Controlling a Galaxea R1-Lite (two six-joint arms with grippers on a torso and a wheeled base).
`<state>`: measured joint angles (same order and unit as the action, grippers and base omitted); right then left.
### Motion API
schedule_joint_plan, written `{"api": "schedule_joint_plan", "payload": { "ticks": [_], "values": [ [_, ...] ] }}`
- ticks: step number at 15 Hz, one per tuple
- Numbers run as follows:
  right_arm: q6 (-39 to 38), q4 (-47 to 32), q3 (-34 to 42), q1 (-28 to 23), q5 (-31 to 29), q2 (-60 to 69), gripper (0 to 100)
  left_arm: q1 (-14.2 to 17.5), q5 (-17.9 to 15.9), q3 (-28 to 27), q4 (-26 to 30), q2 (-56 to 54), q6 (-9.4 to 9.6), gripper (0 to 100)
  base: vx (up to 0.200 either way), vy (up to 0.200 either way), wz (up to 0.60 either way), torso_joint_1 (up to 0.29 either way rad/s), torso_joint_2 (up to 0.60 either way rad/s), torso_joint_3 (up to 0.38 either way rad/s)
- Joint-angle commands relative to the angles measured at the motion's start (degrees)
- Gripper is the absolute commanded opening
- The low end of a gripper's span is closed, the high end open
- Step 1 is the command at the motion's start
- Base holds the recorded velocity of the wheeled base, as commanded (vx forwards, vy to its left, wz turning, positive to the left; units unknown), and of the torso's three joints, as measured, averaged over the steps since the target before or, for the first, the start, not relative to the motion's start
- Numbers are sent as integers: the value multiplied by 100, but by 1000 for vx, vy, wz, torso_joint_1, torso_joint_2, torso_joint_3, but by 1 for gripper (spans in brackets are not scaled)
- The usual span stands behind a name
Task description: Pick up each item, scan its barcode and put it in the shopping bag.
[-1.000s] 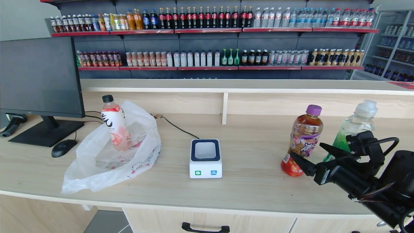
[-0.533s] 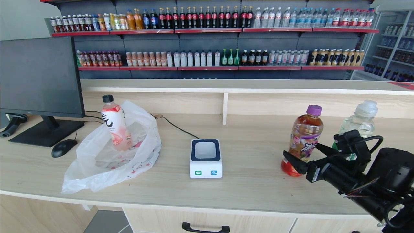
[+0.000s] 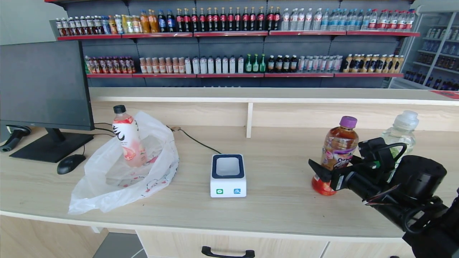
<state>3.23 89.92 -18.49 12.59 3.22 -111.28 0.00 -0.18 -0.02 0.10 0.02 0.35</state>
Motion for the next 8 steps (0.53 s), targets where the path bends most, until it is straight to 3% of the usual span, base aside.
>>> {"api": "schedule_joint_plan", "payload": {
  "ticks": [1, 8],
  "values": [
    [-7, 8, -146, -38, 3, -158, 100, 0, 1, 2, -1, -2, 0, 100, 0, 0, 0, 0, 0, 0],
    [11, 8, -304, -2, 3, -193, 100, 0, 1, -6, 8, -2, 9, 100, 0, 0, 0, 0, 0, 0]
  ]
}}
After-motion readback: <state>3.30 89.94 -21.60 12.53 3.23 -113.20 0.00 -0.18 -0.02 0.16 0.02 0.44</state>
